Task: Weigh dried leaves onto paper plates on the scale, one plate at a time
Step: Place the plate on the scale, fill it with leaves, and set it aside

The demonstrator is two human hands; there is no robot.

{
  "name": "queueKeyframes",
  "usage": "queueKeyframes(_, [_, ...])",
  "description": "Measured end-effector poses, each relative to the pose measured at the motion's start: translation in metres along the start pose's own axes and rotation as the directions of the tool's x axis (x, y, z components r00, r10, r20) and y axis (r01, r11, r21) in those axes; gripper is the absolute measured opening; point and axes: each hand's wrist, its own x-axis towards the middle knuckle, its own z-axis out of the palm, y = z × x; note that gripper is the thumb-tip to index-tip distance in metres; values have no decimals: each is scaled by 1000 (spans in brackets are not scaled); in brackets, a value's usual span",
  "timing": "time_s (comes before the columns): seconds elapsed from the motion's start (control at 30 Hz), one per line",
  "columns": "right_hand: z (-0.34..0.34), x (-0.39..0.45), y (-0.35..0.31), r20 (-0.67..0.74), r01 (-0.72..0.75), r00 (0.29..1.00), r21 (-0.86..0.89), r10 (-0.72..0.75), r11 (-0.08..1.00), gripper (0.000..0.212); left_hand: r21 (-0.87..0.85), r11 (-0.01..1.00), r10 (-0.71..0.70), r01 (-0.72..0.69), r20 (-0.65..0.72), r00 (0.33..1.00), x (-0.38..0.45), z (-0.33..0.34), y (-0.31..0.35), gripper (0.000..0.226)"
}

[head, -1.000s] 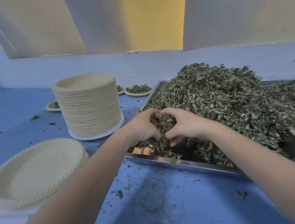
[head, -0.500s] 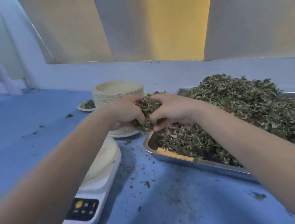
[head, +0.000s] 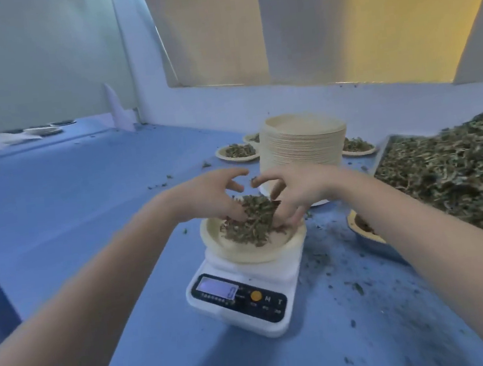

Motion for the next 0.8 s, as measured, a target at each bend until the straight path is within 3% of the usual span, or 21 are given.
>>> queueKeyframes(0.13, [-6,-2,5,-111,63,992,40,-59,997,68,95,992,102,-85,-180,978,-1,-7,-13,63])
queueKeyframes(0.27, [11,8,13,-332,160,934,67,-129,985,40,61,986,164,-153,-418,894,8,10,-26,43])
queueKeyframes(0.37, [25,16,16,-507,196,837,-78,-208,978,25,-44,981,131,-188,-565,815,13,27,-35,40])
queueKeyframes(0.47, [32,18,19,-623,253,737,-108,-264,961,21,-154,959,71,-239,-683,727,13,36,-42,39])
queueKeyframes(0.6, [33,15,20,-620,251,741,-103,-259,963,3,-236,929,15,-287,-747,664,8,41,-49,37])
queueKeyframes(0.7, [31,14,21,-626,189,741,-153,-243,970,28,-255,920,7,-297,-748,664,5,43,-52,33])
queueKeyframes(0.8, [31,14,19,-642,127,719,-254,-265,959,36,-242,928,12,-284,-741,672,3,47,-57,28])
